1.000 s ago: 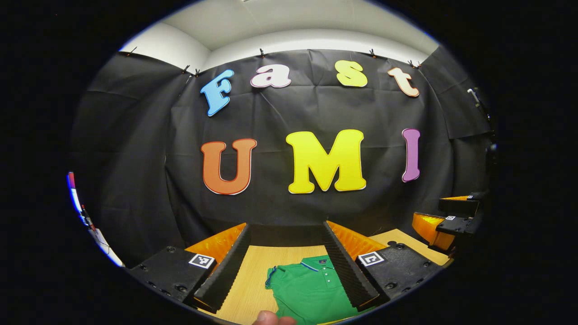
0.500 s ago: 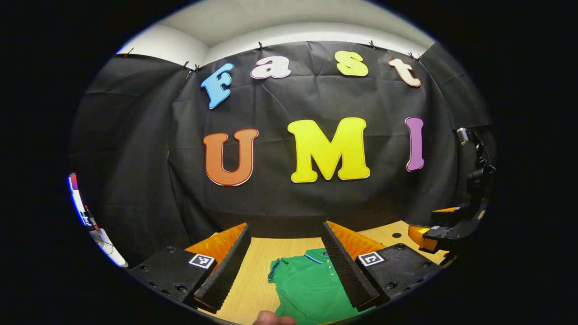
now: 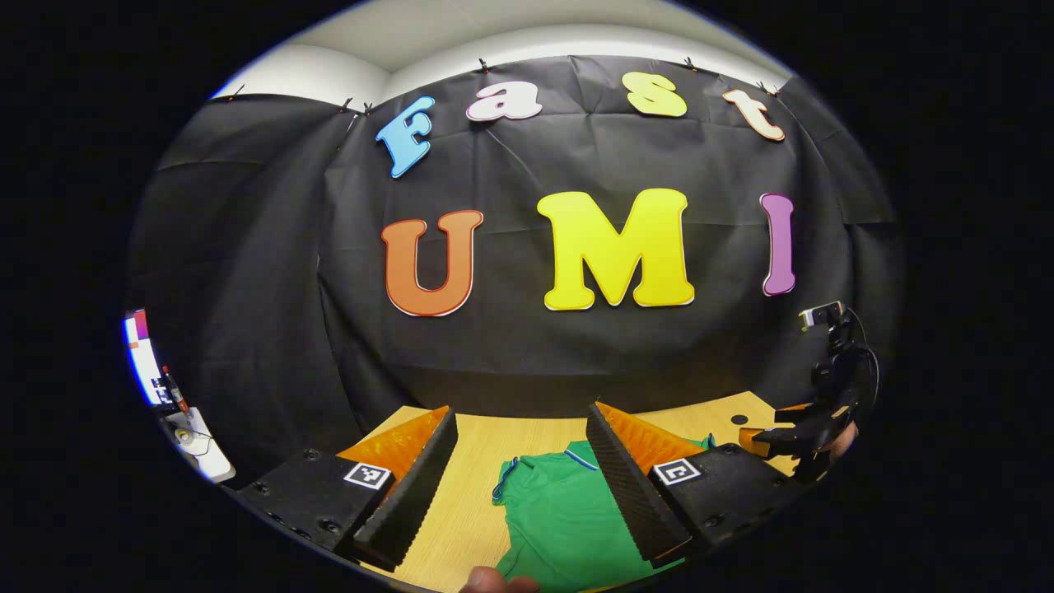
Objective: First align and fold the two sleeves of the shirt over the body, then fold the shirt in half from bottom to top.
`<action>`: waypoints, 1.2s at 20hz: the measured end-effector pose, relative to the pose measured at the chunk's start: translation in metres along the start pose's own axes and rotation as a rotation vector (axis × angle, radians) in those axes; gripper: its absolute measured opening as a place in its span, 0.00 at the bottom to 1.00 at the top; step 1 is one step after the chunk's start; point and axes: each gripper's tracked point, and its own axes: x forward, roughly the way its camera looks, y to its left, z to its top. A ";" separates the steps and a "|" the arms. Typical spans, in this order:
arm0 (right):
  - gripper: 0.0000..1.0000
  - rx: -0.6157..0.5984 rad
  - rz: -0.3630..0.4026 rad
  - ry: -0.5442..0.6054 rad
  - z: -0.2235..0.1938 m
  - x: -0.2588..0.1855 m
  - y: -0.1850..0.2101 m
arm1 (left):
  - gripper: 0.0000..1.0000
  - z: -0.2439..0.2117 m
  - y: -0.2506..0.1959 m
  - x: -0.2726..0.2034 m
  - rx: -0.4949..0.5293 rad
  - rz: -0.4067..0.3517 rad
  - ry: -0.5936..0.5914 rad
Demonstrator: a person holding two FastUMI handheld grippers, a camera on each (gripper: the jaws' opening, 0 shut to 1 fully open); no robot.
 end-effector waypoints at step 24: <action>0.01 0.086 0.011 0.320 -0.099 0.138 -0.009 | 1.00 -0.035 0.014 0.014 0.043 0.082 0.108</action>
